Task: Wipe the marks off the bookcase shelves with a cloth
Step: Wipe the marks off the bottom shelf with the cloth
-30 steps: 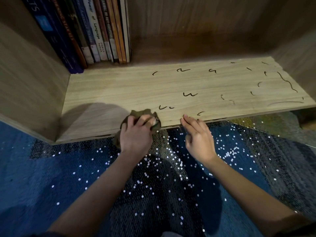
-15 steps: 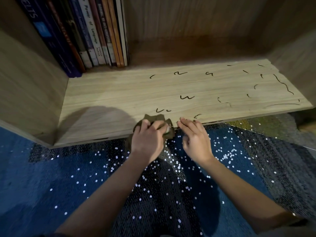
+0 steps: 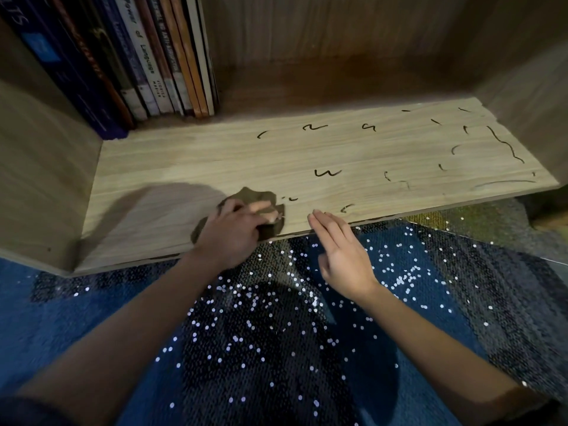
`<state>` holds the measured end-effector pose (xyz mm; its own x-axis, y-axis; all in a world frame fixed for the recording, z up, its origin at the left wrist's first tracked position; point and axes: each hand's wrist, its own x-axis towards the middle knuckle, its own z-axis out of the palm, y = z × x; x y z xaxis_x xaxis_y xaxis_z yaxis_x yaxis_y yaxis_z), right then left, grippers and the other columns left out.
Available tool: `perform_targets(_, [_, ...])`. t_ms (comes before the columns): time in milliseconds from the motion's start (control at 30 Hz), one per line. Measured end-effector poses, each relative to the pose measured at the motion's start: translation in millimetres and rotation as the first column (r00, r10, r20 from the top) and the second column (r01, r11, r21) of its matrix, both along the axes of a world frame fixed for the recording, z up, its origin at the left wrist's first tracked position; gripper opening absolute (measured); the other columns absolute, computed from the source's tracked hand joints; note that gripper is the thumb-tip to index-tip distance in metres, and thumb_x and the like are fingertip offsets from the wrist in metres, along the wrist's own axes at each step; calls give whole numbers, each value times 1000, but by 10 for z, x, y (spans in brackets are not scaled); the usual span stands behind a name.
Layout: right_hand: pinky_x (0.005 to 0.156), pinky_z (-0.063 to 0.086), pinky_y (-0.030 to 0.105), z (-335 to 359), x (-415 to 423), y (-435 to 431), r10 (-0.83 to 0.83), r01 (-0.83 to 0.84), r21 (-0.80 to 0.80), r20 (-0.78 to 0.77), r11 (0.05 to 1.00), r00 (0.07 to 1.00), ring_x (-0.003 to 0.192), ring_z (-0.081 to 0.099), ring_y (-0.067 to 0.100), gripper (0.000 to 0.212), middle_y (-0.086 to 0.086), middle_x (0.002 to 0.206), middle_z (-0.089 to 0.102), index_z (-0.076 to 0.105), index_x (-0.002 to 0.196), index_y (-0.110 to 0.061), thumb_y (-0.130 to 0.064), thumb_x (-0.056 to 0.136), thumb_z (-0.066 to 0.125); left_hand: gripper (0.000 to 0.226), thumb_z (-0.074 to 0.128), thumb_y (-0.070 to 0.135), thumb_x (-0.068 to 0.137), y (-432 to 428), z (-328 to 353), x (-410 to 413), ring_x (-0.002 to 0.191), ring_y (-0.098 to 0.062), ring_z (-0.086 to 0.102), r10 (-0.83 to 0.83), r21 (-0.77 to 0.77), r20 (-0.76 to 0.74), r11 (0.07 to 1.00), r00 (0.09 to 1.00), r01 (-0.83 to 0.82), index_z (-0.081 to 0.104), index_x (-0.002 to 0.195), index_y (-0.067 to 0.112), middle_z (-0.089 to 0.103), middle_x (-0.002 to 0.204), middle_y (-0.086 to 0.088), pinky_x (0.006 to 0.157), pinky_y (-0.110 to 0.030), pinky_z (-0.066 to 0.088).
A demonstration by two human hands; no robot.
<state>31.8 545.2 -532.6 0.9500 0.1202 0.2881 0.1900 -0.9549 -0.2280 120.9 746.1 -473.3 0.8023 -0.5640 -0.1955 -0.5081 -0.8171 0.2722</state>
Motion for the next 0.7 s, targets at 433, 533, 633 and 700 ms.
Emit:
perform_targets(433, [101,42,38,-24,38,-48,25,-28,77,33,997,999,120,39,24,59,8,134,49,43,135,-4,-10,76,36,51,37,15,96,-138,16,67,135,-22,16,0,-19,-12,1000,1000,-1,33,141,39,18,153,19,109,-49,20])
perform_targets(533, [99,44,38,-33,42,-62,31,-35,96,51,995,998,120,39,23,58,8,133,50,44,134,-4,-10,77,34,55,40,14,93,-121,29,269,138,-26,15,120,-7,-52,993,991,-121,33,140,40,16,154,18,110,-55,19])
perform_targets(633, [98,45,39,-52,42,-30,13,-20,124,58,992,998,119,39,24,58,9,132,50,45,133,-3,-9,76,36,64,44,4,85,-486,68,283,131,-22,21,134,-43,-81,989,988,-138,37,138,40,18,153,17,111,-50,19])
perform_targets(700, [100,43,40,-66,53,-26,11,-20,128,70,992,998,119,39,24,58,7,133,47,44,133,-4,-8,76,37,65,40,2,88,-628,77,160,124,-17,23,57,-57,-35,997,998,-59,35,139,42,18,152,20,108,-43,23])
